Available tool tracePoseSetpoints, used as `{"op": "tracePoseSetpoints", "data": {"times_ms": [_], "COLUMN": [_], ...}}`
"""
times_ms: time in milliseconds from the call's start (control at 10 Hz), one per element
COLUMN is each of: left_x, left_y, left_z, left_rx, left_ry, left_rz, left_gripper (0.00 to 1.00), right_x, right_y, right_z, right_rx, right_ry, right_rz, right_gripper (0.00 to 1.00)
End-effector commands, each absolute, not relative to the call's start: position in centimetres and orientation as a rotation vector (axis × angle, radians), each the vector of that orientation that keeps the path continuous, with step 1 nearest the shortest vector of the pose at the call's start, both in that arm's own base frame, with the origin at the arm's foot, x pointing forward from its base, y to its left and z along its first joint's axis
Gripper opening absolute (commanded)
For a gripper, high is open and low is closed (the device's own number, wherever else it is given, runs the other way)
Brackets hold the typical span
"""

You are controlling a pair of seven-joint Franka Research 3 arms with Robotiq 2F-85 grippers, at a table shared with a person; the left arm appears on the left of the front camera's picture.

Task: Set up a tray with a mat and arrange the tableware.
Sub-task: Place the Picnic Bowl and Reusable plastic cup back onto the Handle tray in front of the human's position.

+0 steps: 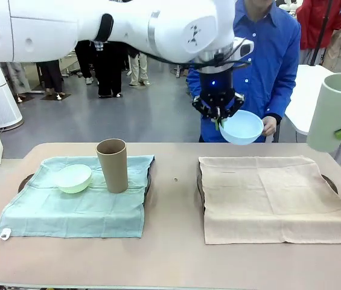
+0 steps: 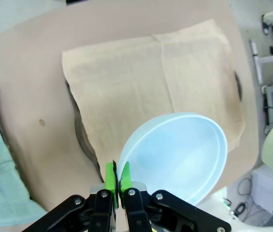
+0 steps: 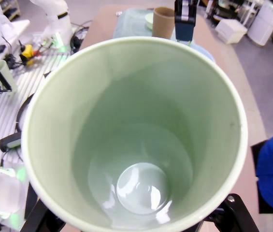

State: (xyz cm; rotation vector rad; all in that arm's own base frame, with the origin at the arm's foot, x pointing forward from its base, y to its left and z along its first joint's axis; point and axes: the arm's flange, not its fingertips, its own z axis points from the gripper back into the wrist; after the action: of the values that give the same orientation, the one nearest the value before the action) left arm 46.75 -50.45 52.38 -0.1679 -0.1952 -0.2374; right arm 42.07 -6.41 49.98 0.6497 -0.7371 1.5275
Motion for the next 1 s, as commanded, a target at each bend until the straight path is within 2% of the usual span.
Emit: {"op": "tracePoseSetpoints", "data": {"times_ms": [0, 400, 600, 800, 900], "left_x": [46.9, 48.8, 49.5, 49.1, 49.5], "left_y": [-49.9, -50.8, -51.7, -52.0, -51.6], "left_z": [49.8, 43.0, 40.9, 41.8, 40.0], "left_rx": [-0.187, -0.183, -0.188, -0.229, -0.159], "left_ry": [-0.138, -0.043, -0.045, -0.025, -0.043], "left_rz": [-0.245, -0.217, -0.207, -0.231, -0.198], "left_gripper": [0.04, 0.04, 0.04, 0.04, 0.04], "right_x": [43.8, 46.6, 47.6, 47.2, 46.8], "right_y": [-6.4, -7.9, -8.0, -7.7, -8.0], "right_z": [47.0, 38.4, 34.6, 35.1, 33.7], "right_rx": [0.697, 0.721, 0.75, 0.767, 0.766], "right_ry": [-0.742, -0.703, -0.68, -0.751, -0.656], "right_rz": [1.514, 1.48, 1.469, 1.486, 1.458], "right_gripper": [0.81, 0.81, 0.81, 0.81, 0.81]}}
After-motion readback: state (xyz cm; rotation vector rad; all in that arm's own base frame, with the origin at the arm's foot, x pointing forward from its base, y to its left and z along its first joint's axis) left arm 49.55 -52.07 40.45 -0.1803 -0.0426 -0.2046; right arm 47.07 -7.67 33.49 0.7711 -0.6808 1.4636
